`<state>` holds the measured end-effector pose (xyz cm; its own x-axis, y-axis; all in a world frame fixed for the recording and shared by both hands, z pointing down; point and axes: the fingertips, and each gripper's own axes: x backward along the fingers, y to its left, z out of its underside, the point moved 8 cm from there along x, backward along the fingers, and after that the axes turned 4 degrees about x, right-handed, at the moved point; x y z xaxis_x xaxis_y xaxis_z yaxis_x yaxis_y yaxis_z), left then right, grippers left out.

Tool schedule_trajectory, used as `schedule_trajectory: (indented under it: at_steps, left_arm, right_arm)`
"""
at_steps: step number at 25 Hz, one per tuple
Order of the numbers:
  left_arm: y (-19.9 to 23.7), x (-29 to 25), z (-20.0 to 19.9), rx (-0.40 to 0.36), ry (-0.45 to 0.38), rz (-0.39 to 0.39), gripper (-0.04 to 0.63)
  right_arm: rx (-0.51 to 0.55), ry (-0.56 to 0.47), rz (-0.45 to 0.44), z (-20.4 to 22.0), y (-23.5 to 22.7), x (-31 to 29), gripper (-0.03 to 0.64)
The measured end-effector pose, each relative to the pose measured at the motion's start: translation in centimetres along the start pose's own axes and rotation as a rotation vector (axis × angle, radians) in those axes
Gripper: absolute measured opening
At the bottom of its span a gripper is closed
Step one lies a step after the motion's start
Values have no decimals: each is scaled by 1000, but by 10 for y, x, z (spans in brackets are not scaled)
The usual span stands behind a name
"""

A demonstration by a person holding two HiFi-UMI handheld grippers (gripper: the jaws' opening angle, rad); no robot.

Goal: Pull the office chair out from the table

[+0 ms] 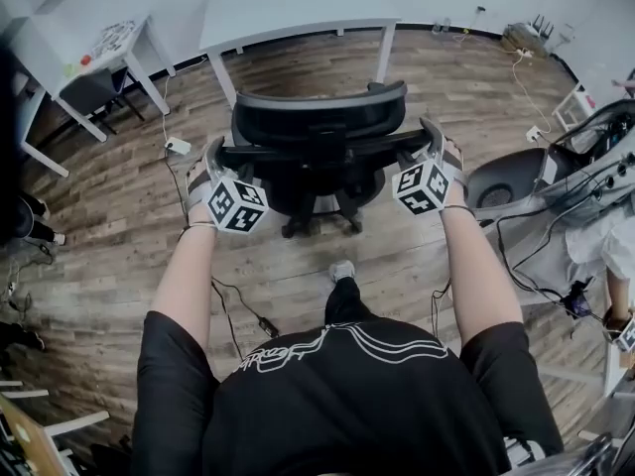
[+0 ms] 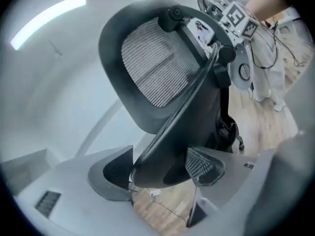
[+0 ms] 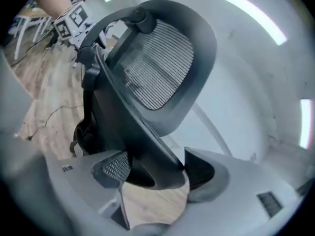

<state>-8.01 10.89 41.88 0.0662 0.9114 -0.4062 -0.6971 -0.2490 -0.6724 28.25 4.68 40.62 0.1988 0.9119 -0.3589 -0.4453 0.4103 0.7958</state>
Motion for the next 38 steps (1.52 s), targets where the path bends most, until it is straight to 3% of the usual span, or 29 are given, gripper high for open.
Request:
schedule_trajectory:
  at_steps: [4,7,9,13,16,18,22,23,25,28,30,33,36,38]
  left_arm:
    - [-6,33,13,73,-33,-15,299]
    - [-20,67,27,190,-57,41,299]
    - [-39,94,32,319,-75,125,299]
    - [-83,164,14,607,-173,347,299]
    - [-110,216,-12,771,-263,470,298]
    - [-124,245,-32,882,-307,516,298]
    - [-147,297,-61,1044,-358,618,296]
    - [-152,310,-67,1067,-380,649,291]
    - [-161,336,-75,1100,-429,703,227]
    - [-171,371,-82,1122,-499,748,72]
    - [-175,393,-86,1107,-544,752,18]
    - [-180,422,-98,1031,-592,745,6]
    - [-186,438,-105,962,-585,728,6]
    - [-190,445,-105,962,-581,725,6]
  right_arm:
    - [-248,-7,-39,17,-2,32,325]
    - [-416,-45,-104,21,8,66,325]
    - [-494,-100,-199,19,25,91,324]
    - [-610,-252,-553,6,73,154,324]
    - [-671,-372,-733,-9,85,200,322]
    - [-686,-432,-798,-14,81,228,322]
    - [-700,-578,-819,-20,64,291,320]
    - [-707,-628,-823,-20,59,307,303]
    - [-721,-718,-839,-17,52,338,160]
    - [-733,-775,-880,-11,51,371,111]
    - [-772,-788,-923,-7,53,387,68]
    - [-835,-785,-971,-4,53,403,51]
    - [-805,-774,-979,-3,56,416,41]
    - [-777,-775,-975,-1,59,426,37]
